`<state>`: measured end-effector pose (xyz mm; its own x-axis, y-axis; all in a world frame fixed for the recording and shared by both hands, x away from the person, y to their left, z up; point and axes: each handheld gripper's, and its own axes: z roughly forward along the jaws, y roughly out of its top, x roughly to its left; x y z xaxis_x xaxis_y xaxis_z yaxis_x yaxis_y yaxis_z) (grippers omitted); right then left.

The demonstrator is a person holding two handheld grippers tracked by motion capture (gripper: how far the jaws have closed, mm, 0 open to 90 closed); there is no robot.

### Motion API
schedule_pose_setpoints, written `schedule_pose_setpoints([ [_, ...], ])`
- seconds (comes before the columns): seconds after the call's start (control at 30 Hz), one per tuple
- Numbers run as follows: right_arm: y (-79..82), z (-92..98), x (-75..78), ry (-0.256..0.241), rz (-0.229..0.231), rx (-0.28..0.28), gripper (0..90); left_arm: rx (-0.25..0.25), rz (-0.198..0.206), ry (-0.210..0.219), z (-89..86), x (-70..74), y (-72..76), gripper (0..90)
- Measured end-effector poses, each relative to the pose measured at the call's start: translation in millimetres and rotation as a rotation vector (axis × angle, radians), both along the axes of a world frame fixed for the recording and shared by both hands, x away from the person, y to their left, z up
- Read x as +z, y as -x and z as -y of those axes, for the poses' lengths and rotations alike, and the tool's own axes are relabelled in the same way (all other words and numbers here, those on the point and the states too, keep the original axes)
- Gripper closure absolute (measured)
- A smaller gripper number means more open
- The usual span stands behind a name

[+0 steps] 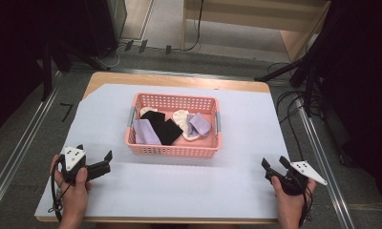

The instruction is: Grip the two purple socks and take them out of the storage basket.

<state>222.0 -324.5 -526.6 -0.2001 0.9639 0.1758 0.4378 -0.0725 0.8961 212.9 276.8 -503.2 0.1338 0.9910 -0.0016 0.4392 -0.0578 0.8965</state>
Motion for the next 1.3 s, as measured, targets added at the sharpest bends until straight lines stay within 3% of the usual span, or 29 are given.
schedule_pose_setpoints([
  [0.27,-3.1,-11.8,9.0,-0.063,0.030,-0.006,31.4,0.000,-0.004,-0.005,0.5,-0.2,-0.7,1.3],
  [0.47,-4.6,-41.2,25.8,-0.088,0.139,0.034,36.9,-0.002,-0.005,-0.013,1.1,-0.3,-0.7,1.3],
  [0.63,-8.9,-63.5,39.1,-0.109,0.134,0.099,39.7,-0.003,-0.006,-0.013,1.1,-0.3,-0.7,1.3],
  [0.8,-18.1,-84.0,46.8,-0.104,0.139,0.103,41.5,-0.006,-0.006,-0.012,1.6,-0.4,-0.7,1.3],
  [0.83,-19.8,-88.5,48.3,-0.129,0.130,0.117,42.5,-0.006,-0.006,-0.012,1.6,-0.4,-0.7,1.3],
  [1.03,-28.0,-113.2,55.4,-0.159,0.115,0.163,43.3,-0.007,-0.008,-0.011,1.6,-0.4,-1.0,1.3],
  [1.3,-38.8,-149.1,64.2,-0.112,0.115,0.186,44.7,-0.005,-0.003,-0.016,2.0,-0.6,-0.7,1.3],
])
